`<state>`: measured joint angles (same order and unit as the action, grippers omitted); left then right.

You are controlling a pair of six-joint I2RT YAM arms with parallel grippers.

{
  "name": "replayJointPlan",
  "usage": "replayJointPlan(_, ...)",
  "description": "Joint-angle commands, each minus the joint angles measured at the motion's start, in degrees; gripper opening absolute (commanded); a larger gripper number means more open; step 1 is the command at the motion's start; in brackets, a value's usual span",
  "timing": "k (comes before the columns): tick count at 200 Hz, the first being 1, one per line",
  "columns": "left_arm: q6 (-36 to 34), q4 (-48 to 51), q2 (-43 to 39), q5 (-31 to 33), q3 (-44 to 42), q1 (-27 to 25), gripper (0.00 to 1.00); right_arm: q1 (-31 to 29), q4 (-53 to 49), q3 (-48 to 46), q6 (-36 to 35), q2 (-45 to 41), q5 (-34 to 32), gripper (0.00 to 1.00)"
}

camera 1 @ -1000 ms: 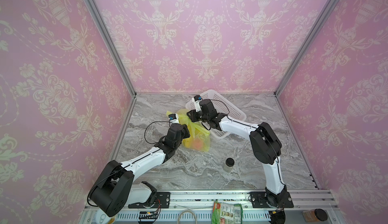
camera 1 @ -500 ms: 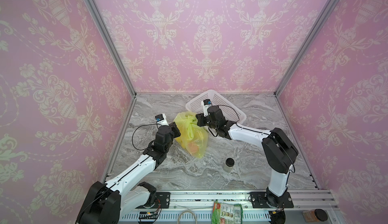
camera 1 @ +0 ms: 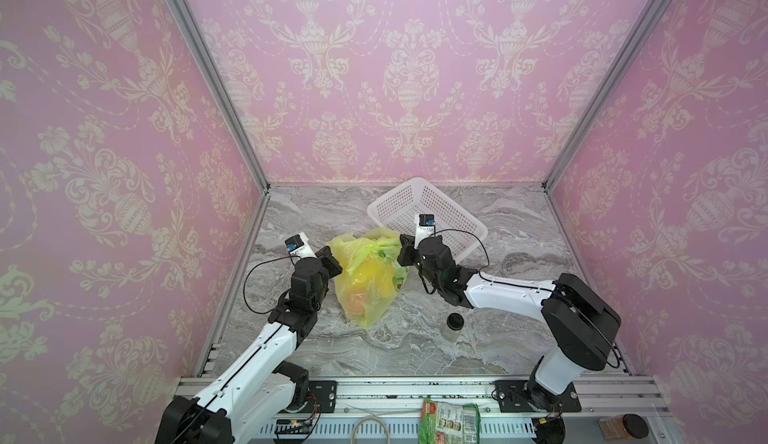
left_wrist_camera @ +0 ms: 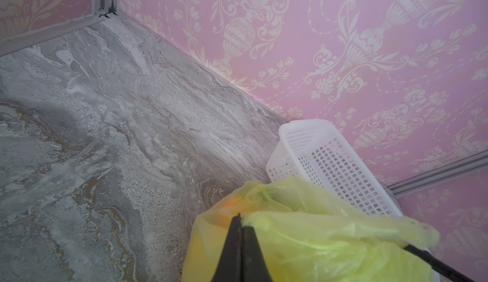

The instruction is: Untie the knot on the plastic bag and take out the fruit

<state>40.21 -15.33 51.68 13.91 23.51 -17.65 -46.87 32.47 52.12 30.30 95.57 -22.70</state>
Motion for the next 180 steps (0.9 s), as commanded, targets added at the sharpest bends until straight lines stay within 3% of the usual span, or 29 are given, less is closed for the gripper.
replayJointPlan(1,3.86,0.5,-1.99,4.3,-1.91,3.06,0.0,0.77,6.66,-3.83,1.03,-2.47,-11.36,0.0)
replayJointPlan(35,6.79,0.23,-3.75,3.14,-4.11,6.19,0.0,0.71,8.06,-6.5,1.8,-3.83,-14.94,0.0)
replayJointPlan(57,8.71,-1.75,-4.02,-0.77,-5.07,8.5,0.0,0.65,11.44,-8.81,1.61,-4.97,-15.9,0.0)
replayJointPlan(72,7.1,-1.85,-4.49,-2.14,-4.63,8.6,0.0,0.74,11.47,-8.96,0.85,-5.13,-15.52,0.09)
replayJointPlan(87,4.95,-3.45,-4.62,-5.21,-3.85,8.55,0.01,0.73,16.08,-9.54,-3.15,-4.93,-10.07,0.23)
replayJointPlan(98,3.08,-2.86,-4.31,-8.94,-1.75,8.43,0.11,0.65,19.88,-9.55,-7.36,-4.85,-3.69,0.36)
replayJointPlan(108,1.57,-2.34,-3.96,-12.61,0.25,8.21,0.27,0.45,20.09,-8.64,-11.05,-5.0,1.37,0.48)
replayJointPlan(125,-0.32,-0.11,-4.62,-10.85,1.59,5.27,0.69,-0.05,14.66,-5.31,-16.52,-5.22,6.07,0.65)
replayJointPlan(133,-1.46,1.29,-5.35,-8.18,1.94,3.2,0.81,-0.02,11.17,-3.54,-18.33,-5.44,7.53,0.71)
replayJointPlan(153,-4.33,6.0,-8.05,-0.81,3.73,-1.48,0.95,-0.04,2.28,0.38,-23.7,-6.31,12.02,0.83)
replayJointPlan(180,-4.78,8.35,-10.46,3.6,3.9,-4.47,0.99,0.2,-14.48,8.64,-29.9,-4.4,13.79,0.91)
